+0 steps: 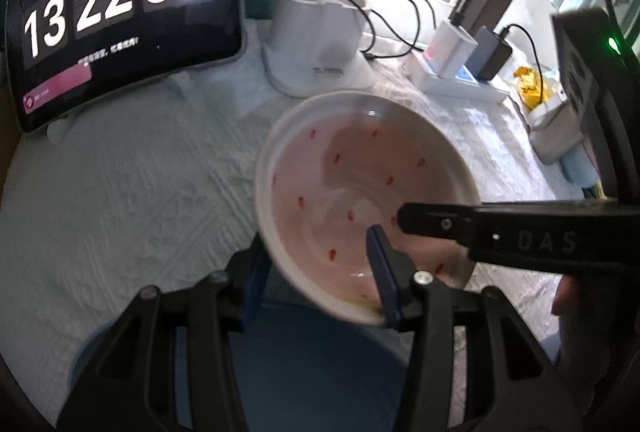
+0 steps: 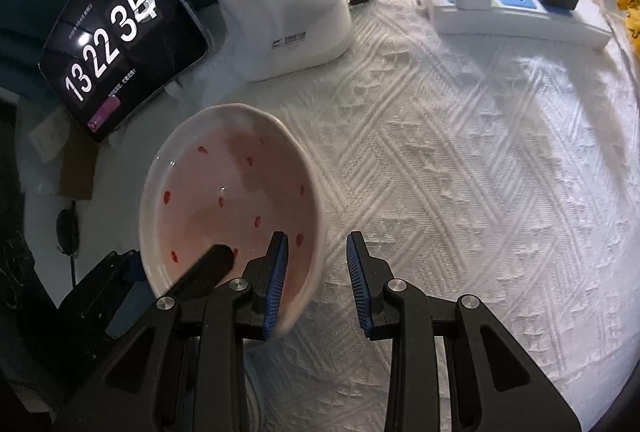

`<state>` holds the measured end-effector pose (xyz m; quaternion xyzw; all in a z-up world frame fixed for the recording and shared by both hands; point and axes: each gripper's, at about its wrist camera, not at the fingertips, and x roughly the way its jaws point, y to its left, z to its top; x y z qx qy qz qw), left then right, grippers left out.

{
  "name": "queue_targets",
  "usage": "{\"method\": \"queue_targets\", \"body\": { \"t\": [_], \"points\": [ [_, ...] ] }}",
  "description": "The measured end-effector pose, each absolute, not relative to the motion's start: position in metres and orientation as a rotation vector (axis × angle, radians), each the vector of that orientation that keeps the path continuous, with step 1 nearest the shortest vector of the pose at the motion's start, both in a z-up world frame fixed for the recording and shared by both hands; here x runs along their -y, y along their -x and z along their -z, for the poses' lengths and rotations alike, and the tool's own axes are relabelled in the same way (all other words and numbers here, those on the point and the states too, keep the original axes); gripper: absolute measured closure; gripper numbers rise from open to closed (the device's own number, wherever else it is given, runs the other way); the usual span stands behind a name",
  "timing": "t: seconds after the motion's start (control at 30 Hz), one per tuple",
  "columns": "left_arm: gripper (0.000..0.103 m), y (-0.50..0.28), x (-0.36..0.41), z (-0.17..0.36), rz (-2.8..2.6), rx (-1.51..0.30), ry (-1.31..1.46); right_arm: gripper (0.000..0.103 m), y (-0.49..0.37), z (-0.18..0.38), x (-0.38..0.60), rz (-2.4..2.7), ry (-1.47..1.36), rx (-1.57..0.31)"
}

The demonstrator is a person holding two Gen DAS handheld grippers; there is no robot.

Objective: Organize plates and bowls

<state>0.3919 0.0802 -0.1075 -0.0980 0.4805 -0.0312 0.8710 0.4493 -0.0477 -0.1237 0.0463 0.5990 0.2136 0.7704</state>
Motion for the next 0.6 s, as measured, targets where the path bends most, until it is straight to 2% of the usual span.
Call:
{"method": "queue_targets", "body": {
  "t": [0.2, 0.6],
  "points": [
    [0.056, -0.391, -0.077, 0.109, 0.057, -0.978, 0.172, 0.071, -0.443, 0.124, 0.031, -0.507, -0.029, -1.302],
    [0.056, -0.383, -0.074, 0.103, 0.069, -0.944, 0.168, 0.075, -0.425, 0.107, 0.029, -0.484, 0.062, -1.173]
  ]
}}
